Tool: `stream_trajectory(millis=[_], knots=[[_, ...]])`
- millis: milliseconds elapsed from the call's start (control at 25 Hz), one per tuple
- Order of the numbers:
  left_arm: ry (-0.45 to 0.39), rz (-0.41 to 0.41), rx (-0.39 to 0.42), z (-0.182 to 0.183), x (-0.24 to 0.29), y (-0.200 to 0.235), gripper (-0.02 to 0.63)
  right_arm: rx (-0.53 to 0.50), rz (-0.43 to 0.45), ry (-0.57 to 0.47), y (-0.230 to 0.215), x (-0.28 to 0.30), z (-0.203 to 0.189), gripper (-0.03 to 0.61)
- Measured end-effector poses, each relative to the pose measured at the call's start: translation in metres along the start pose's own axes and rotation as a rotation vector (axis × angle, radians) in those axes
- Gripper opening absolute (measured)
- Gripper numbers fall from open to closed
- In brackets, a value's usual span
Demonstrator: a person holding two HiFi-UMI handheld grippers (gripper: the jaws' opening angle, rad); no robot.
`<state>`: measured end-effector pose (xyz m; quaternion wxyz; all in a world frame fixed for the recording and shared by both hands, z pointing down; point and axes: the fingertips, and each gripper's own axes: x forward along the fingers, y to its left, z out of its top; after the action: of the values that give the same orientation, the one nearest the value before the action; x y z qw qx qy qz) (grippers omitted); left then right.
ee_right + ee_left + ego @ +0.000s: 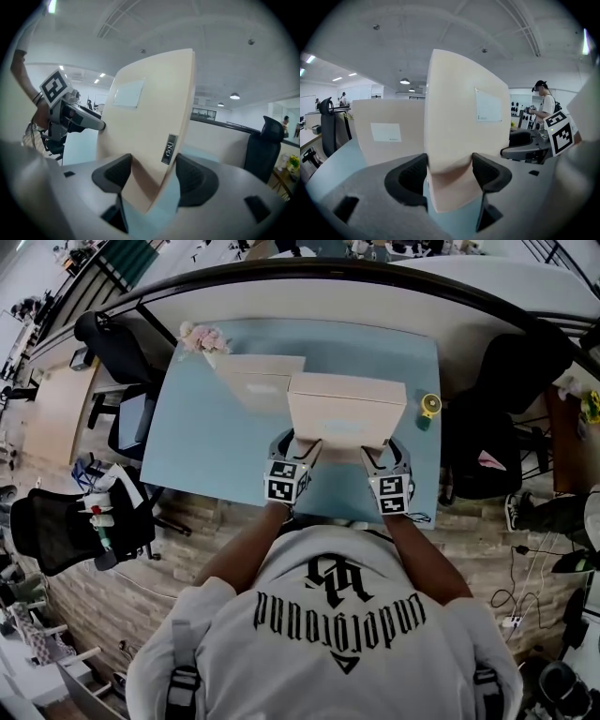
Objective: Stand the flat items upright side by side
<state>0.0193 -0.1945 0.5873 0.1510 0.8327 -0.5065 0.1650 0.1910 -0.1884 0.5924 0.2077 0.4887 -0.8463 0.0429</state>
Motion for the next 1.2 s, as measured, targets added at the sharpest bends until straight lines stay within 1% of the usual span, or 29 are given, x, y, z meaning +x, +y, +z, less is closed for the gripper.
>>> stream_trajectory(millis=[120, 280, 440, 600, 720, 880, 1200], knots=[[0.001, 0.013, 0.008, -0.004, -0.014, 0.035, 0.304, -0.017, -0.009, 0.002, 0.030, 0.020, 0.012, 0.298], [0.006, 0.005, 0.011, -0.012, -0.034, 0.088, 0.304, -0.036, -0.040, 0.015, 0.078, 0.046, 0.027, 0.298], [0.012, -0.022, 0.051, -0.017, -0.052, 0.135, 0.304, -0.043, -0.090, 0.025, 0.119, 0.069, 0.043, 0.298], [0.016, -0.061, 0.093, -0.025, -0.067, 0.169, 0.296, -0.042, -0.136, 0.042, 0.152, 0.085, 0.049, 0.296], [0.023, -0.082, 0.100, -0.031, -0.070, 0.188, 0.293, -0.043, -0.159, 0.064, 0.168, 0.095, 0.049, 0.295], [0.033, -0.095, 0.087, -0.040, -0.068, 0.206, 0.293, -0.051, -0.181, 0.084, 0.180, 0.108, 0.048, 0.295], [0.052, -0.078, 0.080, -0.052, -0.049, 0.227, 0.293, -0.083, -0.176, 0.109, 0.179, 0.139, 0.046, 0.293]])
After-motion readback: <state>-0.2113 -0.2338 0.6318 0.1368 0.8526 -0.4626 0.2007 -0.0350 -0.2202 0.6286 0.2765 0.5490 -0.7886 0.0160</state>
